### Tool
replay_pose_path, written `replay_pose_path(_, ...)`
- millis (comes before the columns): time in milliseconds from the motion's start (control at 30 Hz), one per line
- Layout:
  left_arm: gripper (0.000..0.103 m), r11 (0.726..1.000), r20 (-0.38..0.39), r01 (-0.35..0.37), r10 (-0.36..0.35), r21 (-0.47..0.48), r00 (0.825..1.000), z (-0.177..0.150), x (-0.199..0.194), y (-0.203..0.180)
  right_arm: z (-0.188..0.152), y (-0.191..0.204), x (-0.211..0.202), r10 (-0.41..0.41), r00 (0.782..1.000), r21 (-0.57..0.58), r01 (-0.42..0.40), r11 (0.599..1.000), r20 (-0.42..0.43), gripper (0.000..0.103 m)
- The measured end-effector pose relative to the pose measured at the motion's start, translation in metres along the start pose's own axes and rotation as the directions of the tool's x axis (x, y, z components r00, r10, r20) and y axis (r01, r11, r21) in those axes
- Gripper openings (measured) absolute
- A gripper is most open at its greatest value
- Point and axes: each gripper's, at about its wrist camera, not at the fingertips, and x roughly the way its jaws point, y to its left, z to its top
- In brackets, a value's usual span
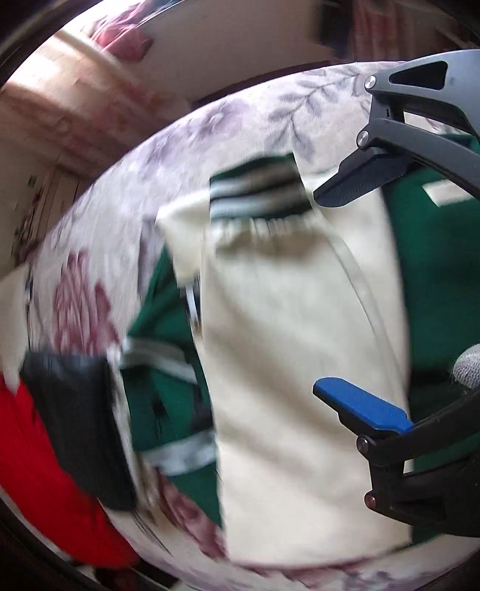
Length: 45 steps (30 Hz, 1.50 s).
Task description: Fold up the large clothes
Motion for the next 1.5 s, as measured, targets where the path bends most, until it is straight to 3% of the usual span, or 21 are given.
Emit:
replay_pose_path(133,0.094,0.978,-0.015,-0.169,0.169,-0.12,0.986,-0.023,-0.017,0.077,0.042,0.031,0.008,0.073,0.997,-0.036,-0.073,0.997,-0.008,0.103)
replay_pose_path(200,0.094,0.943,-0.059,-0.276,0.27,-0.183,0.961,-0.044,-0.018,0.122,0.065,0.051,0.029,0.065,0.997,-0.086,-0.067,0.994,-0.029,0.103)
replay_pose_path(300,0.094,0.895,-0.142,-0.361,0.334,-0.264,0.932,-0.074,-0.012,0.173,0.091,0.074,0.078,0.075,0.992,-0.096,-0.085,0.992,-0.1,0.092)
replay_pose_path(333,0.094,0.871,-0.174,-0.397,0.36,-0.29,0.916,-0.085,-0.008,0.193,0.096,0.078,0.093,0.071,0.99,-0.091,-0.083,0.992,-0.121,0.075)
replay_pose_path(367,0.094,0.857,-0.194,-0.418,0.374,-0.302,0.907,-0.091,-0.006,0.203,0.099,0.081,0.108,0.06,0.989,-0.085,-0.072,0.994,-0.136,0.037)
replay_pose_path(400,0.094,0.835,-0.218,-0.447,0.394,-0.321,0.893,-0.1,-0.005,0.217,0.101,0.081,0.122,0.016,0.99,-0.079,-0.027,0.997,-0.143,0.018)
replay_pose_path(433,0.094,0.821,-0.231,-0.459,0.4,-0.341,0.887,-0.106,-0.006,0.228,0.101,0.078,0.131,-0.026,0.991,-0.064,0.017,0.998,-0.132,0.015)
replay_pose_path(500,0.094,0.804,-0.239,-0.461,0.397,-0.375,0.886,-0.109,-0.009,0.238,0.104,0.064,0.142,-0.126,0.982,-0.015,0.125,0.992,-0.142,0.015)
replay_pose_path(600,0.094,0.8,-0.204,-0.469,0.422,-0.374,0.883,-0.099,-0.022,0.235,0.108,0.068,0.128,-0.156,0.975,-0.004,0.158,0.987,-0.16,0.018)
replay_pose_path(700,0.094,0.799,-0.171,-0.476,0.445,-0.367,0.879,-0.073,-0.022,0.234,0.116,0.107,0.083,-0.179,0.98,-0.091,0.171,0.981,-0.092,0.028)
replay_pose_path(767,0.094,0.807,-0.153,-0.471,0.447,-0.357,0.881,-0.048,-0.013,0.23,0.13,0.147,0.072,-0.13,0.988,-0.151,0.117,0.982,-0.082,0.048)
replay_pose_path(800,0.094,0.81,-0.146,-0.474,0.453,-0.346,0.88,-0.035,-0.007,0.229,0.138,0.167,0.079,-0.122,0.987,-0.184,0.102,0.978,-0.102,0.053)
replay_pose_path(867,0.094,0.822,-0.139,-0.484,0.464,-0.301,0.875,-0.001,0.016,0.227,0.155,0.208,0.108,-0.132,0.981,-0.247,0.094,0.965,-0.141,0.054)
replay_pose_path(967,0.094,0.834,-0.144,-0.507,0.487,-0.217,0.862,0.046,0.054,0.227,0.182,0.27,0.18,-0.254,0.957,-0.398,0.181,0.9,-0.14,0.053)
replay_pose_path(1000,0.094,0.843,-0.144,-0.506,0.486,-0.184,0.862,0.061,0.069,0.227,0.191,0.284,0.209,-0.306,0.943,-0.426,0.223,0.877,-0.135,0.053)
replay_pose_path(1100,0.094,0.838,-0.155,-0.539,0.523,-0.088,0.838,0.083,0.103,0.228,0.204,0.299,0.28,-0.454,0.874,-0.476,0.329,0.815,-0.174,0.053)
replay_pose_path(1133,0.094,0.835,-0.156,-0.547,0.533,-0.066,0.832,0.086,0.109,0.228,0.205,0.301,0.294,-0.484,0.858,-0.483,0.354,0.801,-0.175,0.053)
replay_pose_path(1167,0.094,0.831,-0.148,-0.555,0.544,-0.046,0.826,0.089,0.115,0.229,0.205,0.303,0.3,-0.491,0.858,-0.484,0.37,0.793,-0.149,0.047)
replay_pose_path(1233,0.094,0.841,-0.139,-0.54,0.531,-0.038,0.836,0.092,0.121,0.232,0.207,0.312,0.295,-0.472,0.878,-0.468,0.386,0.795,-0.078,0.021)
replay_pose_path(1267,0.094,0.844,-0.146,-0.534,0.523,-0.044,0.839,0.093,0.123,0.234,0.208,0.314,0.292,-0.47,0.88,-0.462,0.391,0.796,-0.066,0.017)
replay_pose_path(1500,0.095,0.866,-0.163,-0.493,0.477,-0.082,0.864,0.097,0.129,0.244,0.216,0.324,0.278,-0.435,0.898,-0.392,0.422,0.818,0.06,0.014)
